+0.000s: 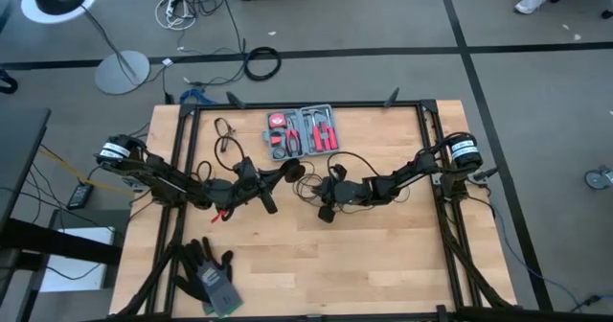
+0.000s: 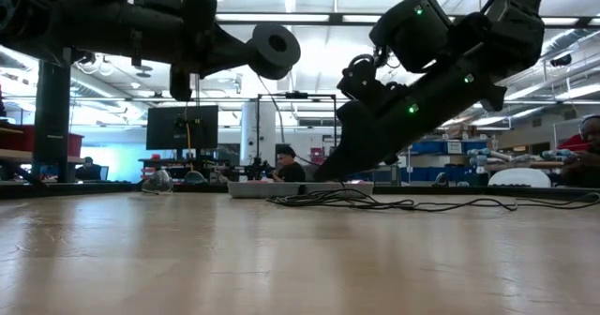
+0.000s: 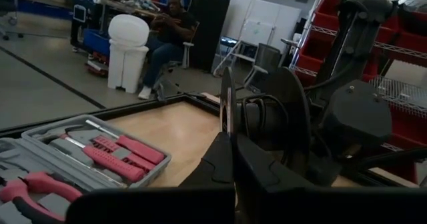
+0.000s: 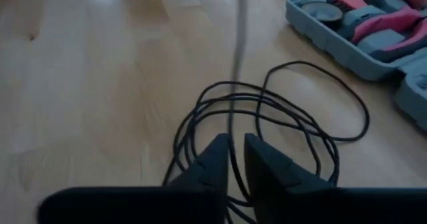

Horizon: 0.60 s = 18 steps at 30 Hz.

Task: Coil cords
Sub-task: Coil the black wire onto the black spool

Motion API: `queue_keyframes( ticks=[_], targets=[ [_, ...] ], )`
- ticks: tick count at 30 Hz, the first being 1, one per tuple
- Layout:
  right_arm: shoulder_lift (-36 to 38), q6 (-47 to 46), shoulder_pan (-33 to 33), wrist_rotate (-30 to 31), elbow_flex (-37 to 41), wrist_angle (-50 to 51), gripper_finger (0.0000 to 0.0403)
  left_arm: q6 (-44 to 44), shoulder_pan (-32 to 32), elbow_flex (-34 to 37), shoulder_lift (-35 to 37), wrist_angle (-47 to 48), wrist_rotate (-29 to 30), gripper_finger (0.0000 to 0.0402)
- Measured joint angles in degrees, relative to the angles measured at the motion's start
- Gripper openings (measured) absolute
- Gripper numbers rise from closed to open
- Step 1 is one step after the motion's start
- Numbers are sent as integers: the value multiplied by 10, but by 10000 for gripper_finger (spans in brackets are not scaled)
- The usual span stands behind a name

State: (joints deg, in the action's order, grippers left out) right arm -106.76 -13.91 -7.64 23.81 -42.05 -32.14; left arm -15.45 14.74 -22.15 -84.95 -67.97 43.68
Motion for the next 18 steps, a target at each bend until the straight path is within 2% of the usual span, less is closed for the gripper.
queue_keyframes(
  ticks=[2,7,13,18],
  targets=[
    [0,-5,0,3,0,0,11,3,0,0,0,1,0,0],
    [28,-45,-1,20,0,43,4,18,0,0,0,16,-9,0],
    [132,-71,-1,50,0,178,2,2,0,0,0,63,-9,0],
    [216,-70,4,62,0,235,1,-1,0,0,0,71,-15,0]
  ],
)
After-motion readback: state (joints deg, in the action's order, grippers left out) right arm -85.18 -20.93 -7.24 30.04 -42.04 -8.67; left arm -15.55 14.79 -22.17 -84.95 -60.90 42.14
